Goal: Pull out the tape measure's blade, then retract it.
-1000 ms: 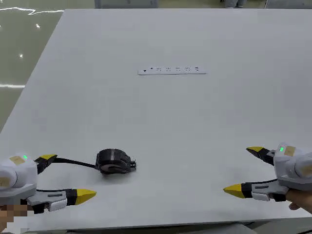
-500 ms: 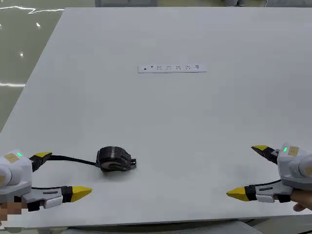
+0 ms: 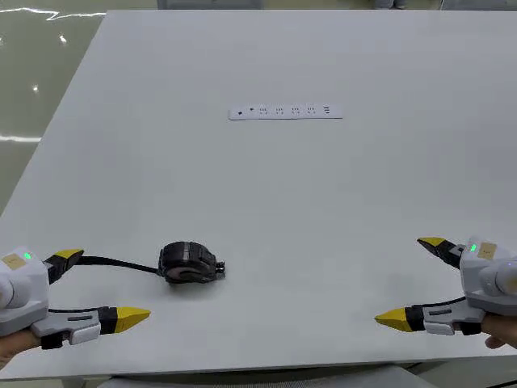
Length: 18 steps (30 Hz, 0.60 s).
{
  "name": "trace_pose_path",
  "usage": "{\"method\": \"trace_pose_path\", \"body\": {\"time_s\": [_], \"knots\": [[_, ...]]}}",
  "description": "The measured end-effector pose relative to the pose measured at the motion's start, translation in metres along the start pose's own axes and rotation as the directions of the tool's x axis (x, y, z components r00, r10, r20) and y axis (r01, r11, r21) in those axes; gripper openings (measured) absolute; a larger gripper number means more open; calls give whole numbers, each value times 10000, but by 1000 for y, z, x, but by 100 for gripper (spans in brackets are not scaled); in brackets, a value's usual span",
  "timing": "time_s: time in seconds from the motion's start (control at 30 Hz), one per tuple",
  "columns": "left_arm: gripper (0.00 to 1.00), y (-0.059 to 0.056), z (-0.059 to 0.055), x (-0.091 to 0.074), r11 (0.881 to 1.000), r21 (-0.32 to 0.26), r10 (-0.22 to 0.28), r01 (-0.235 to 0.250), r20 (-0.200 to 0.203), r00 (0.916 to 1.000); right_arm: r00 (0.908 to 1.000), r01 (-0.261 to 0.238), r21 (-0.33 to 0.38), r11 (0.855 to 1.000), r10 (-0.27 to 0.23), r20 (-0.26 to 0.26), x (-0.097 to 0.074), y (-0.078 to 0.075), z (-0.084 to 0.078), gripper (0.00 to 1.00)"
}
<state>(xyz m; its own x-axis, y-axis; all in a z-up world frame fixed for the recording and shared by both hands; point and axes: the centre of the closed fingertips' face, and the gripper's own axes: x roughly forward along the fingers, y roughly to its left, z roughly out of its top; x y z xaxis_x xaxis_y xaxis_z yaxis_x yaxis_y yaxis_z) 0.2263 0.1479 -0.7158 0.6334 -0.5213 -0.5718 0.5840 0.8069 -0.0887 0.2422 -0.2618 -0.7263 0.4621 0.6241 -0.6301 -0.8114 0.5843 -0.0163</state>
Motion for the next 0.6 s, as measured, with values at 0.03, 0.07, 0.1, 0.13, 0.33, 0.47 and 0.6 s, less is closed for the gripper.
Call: {"method": "trace_pose_path", "body": {"time_s": [0.03, 0.07, 0.1, 0.13, 0.33, 0.47, 0.6], "knots": [[100, 0, 1, 0, 10000, -6, 2, -2, 10, 10000, 10000, -7, -25, 10000, 7, -16, 0, 0, 0, 100], [100, 0, 1, 0, 10000, -23, -5, 5, 16, 10000, 10000, -18, -46, 10000, 18, -25, 1, 1, 0, 100], [100, 1, 2, 0, 10000, -24, -5, 6, 26, 10000, 10000, -34, -63, 10000, 34, -50, 1, 1, -1, 100], [100, 1, 2, 0, 10000, -6, 8, -8, 28, 10000, 10000, -30, -55, 10000, 30, -40, 1, 1, -1, 100], [100, 5, 4, -2, 10000, -14, 12, -12, 18, 10000, 9999, -144, -112, 9998, 143, -35, 3, 3, -3, 100], [100, 3, 5, -3, 10000, -95, -8, 9, 86, 10000, 9998, -196, -124, 9997, 195, -49, 3, 1, -5, 100], [100, 1, 3, -3, 10000, -91, -36, 37, 97, 9999, 9998, -199, -141, 9997, 198, -45, 4, -3, -6, 100]]}}
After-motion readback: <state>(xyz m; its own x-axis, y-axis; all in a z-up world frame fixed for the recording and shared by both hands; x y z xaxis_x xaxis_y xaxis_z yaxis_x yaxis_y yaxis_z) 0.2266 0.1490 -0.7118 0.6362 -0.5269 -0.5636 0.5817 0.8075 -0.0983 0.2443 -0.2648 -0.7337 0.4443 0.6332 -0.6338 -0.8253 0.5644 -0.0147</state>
